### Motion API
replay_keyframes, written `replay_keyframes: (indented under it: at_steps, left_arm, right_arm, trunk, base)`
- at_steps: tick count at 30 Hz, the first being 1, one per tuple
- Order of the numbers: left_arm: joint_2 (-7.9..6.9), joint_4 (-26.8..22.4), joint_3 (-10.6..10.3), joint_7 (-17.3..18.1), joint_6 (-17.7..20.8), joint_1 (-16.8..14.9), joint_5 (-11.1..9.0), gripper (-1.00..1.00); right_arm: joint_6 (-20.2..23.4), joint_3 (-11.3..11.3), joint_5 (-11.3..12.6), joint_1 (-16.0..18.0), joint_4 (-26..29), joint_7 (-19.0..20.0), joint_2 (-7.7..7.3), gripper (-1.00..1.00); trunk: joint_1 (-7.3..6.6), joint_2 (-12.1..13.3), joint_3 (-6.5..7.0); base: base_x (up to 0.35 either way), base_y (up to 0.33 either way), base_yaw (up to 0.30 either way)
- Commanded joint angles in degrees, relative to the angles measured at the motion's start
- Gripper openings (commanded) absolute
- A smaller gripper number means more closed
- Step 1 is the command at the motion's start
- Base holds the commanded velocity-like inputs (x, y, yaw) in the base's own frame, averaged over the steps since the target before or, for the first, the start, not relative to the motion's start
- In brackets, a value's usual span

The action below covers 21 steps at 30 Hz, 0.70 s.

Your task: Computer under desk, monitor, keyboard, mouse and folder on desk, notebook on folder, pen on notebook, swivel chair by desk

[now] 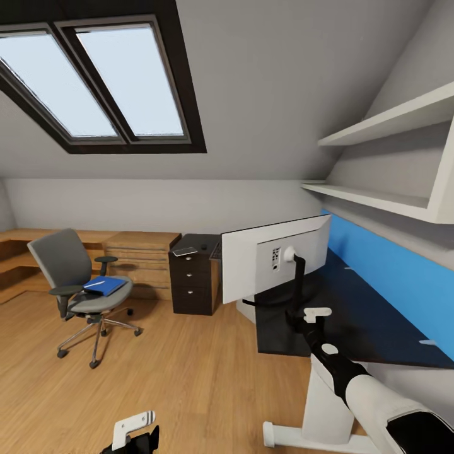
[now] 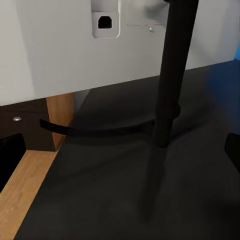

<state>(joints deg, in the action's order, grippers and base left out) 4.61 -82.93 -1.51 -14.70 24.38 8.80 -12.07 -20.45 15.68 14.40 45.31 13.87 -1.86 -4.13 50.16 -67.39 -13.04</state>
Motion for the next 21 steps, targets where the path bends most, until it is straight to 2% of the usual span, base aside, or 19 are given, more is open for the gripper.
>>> replay_keyframes:
  at_steps: [1,3,6,9,10,11,13,15,16,18,19,21]
  left_arm:
    - [0.13,-2.60,-0.05,-0.53,0.30,-0.01,-0.72,1.00]
    - [0.18,-3.17,-0.21,-0.53,0.39,-0.01,-0.75,1.00]
    - [0.14,-3.51,-1.52,-0.60,0.46,-0.01,-0.76,1.00]
    - [0.14,-3.54,-1.77,-0.62,0.53,-0.01,-0.76,1.00]
    - [0.13,-3.77,-1.94,-0.61,0.65,-0.01,-0.76,1.00]
    - [0.17,-4.19,-2.03,-0.62,0.75,-0.01,-0.78,1.00]
    - [0.19,-4.76,-2.15,-0.64,1.08,-0.01,-0.82,1.00]
    - [0.43,-6.41,-2.32,-0.67,3.82,-0.01,-0.89,1.00]
    - [0.94,-7.62,-2.36,-0.67,6.43,-0.01,-0.91,1.00]
    - [3.09,-8.97,-2.41,-0.75,11.48,-0.24,-0.88,1.00]
    - [4.10,-9.30,-2.42,-0.79,13.06,-0.78,-0.87,1.00]
    - [4.99,-9.59,-2.44,-0.82,14.91,-1.80,-0.86,1.00]
  right_arm:
    - [-0.20,0.42,0.45,0.04,-0.03,-0.23,-0.18,1.00]
    - [-0.20,0.41,0.45,0.04,-0.04,-0.24,-0.23,1.00]
    - [-0.12,0.33,0.44,0.04,0.00,-0.39,-0.26,1.00]
    - [0.04,0.18,0.51,0.04,0.01,-2.37,-0.20,1.00]
    - [-0.01,0.28,0.62,0.04,0.03,-6.34,-0.09,1.00]
    - [-0.05,0.35,0.72,0.04,0.07,-8.49,0.02,1.00]
    - [-0.07,0.40,0.75,0.04,0.18,-10.28,0.13,1.00]
    - [-0.15,0.42,0.70,0.05,0.50,-12.49,0.30,1.00]
    - [-0.17,0.41,0.69,0.05,0.58,-13.05,0.35,1.00]
    - [-0.19,0.41,0.71,0.04,0.70,-13.64,0.40,1.00]
    - [-0.20,0.40,0.68,0.04,0.74,-13.79,0.42,1.00]
    - [-0.20,0.40,0.66,0.06,0.77,-13.91,0.43,1.00]
  trunk:
    - [0.01,-0.04,-0.06]
    - [0.01,-0.04,-0.06]
    - [0.67,-1.25,-0.60]
    - [1.32,-2.45,-1.14]
    - [1.54,-2.85,-1.32]
    - [1.76,-3.25,-1.50]
    - [2.20,-4.05,-1.85]
    - [2.64,-4.86,-2.21]
    - [2.86,-5.26,-2.39]
    - [3.30,-6.06,-2.75]
    - [3.52,-6.46,-2.93]
    - [3.96,-7.26,-3.29]
  base:
    - [0.000,0.000,0.012]
    - [0.000,0.000,0.006]
    - [0.000,0.000,0.001]
    - [0.000,0.000,0.000]
    - [0.000,0.000,0.000]
    - [0.000,0.000,0.000]
    - [0.000,0.000,0.000]
    - [0.000,0.000,0.000]
    - [0.000,0.000,0.000]
    - [0.000,0.000,0.000]
    - [0.000,0.000,0.000]
    - [0.000,0.000,0.000]
